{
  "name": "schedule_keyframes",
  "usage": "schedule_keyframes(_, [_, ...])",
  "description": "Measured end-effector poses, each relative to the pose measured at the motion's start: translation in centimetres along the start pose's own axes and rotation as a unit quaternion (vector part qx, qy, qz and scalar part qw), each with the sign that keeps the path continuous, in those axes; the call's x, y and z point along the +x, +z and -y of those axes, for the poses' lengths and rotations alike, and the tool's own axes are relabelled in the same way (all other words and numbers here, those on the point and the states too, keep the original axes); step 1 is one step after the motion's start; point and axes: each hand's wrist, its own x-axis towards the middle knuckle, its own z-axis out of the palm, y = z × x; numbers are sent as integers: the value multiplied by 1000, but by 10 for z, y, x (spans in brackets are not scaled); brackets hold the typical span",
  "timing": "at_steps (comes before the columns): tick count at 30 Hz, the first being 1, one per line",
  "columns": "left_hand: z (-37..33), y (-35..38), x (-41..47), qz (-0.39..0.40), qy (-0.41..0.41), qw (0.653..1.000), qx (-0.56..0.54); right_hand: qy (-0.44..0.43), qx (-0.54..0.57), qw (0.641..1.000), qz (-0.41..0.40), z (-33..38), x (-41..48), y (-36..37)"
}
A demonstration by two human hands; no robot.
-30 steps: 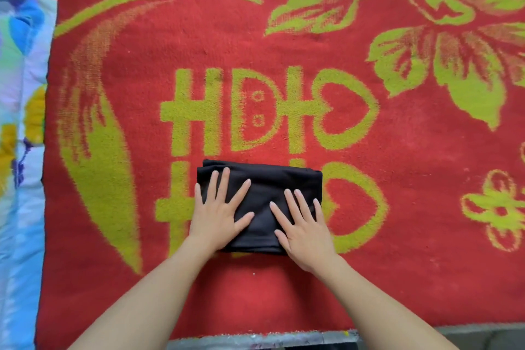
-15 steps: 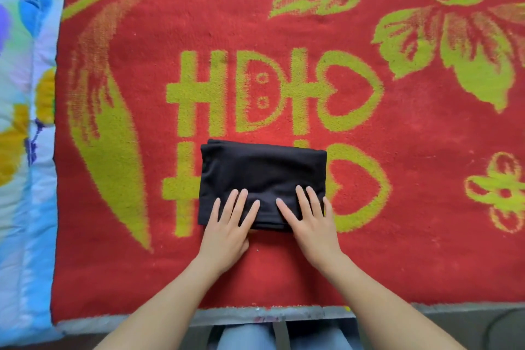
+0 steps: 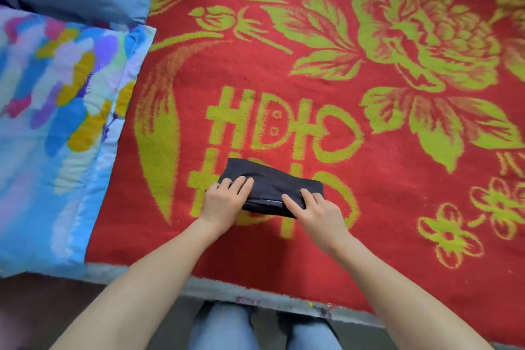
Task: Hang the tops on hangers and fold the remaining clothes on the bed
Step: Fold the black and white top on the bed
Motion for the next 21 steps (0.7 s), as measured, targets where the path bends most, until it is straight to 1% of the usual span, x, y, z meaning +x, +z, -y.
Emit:
schedule_keyframes(1, [3,-21,-3,-14,-7,1000,14,-20,-2,1000,8,1,5,-13])
schedule_keyframes(3, [7,-70,-19,-22,-48,998,46,-67,-6,998,15,14,19,-49])
schedule_keyframes(5, [10,-114,-43,-26,-100,991,84,-134,-2,991,-3,35,34,-79])
schedule_keyframes(7, [7,-154,-75,-26,-166,977,132,-219,-4,975,-35,59,45,-108])
schedule_keyframes(8, [3,-179,-96,-38,-207,964,164,-272,-8,961,-56,75,52,-126])
schedule_keyframes(11, [-12,-241,-154,-54,-313,918,238,-392,4,913,-112,125,61,-165])
schedule_keyframes(12, [-18,-253,-170,-52,-337,906,250,-415,10,901,-128,139,61,-173])
schedule_keyframes(13, [-33,-274,-200,-49,-379,880,282,-462,17,877,-133,167,55,-186])
schedule_keyframes(15, [-56,-302,-242,-54,-445,841,303,-512,20,845,-152,208,43,-202])
schedule_keyframes(19, [-106,-338,-313,-52,-524,786,324,-600,14,783,-163,280,6,-221])
schedule_keyframes(21, [-134,-348,-351,-43,-561,760,326,-630,23,760,-159,313,-18,-225])
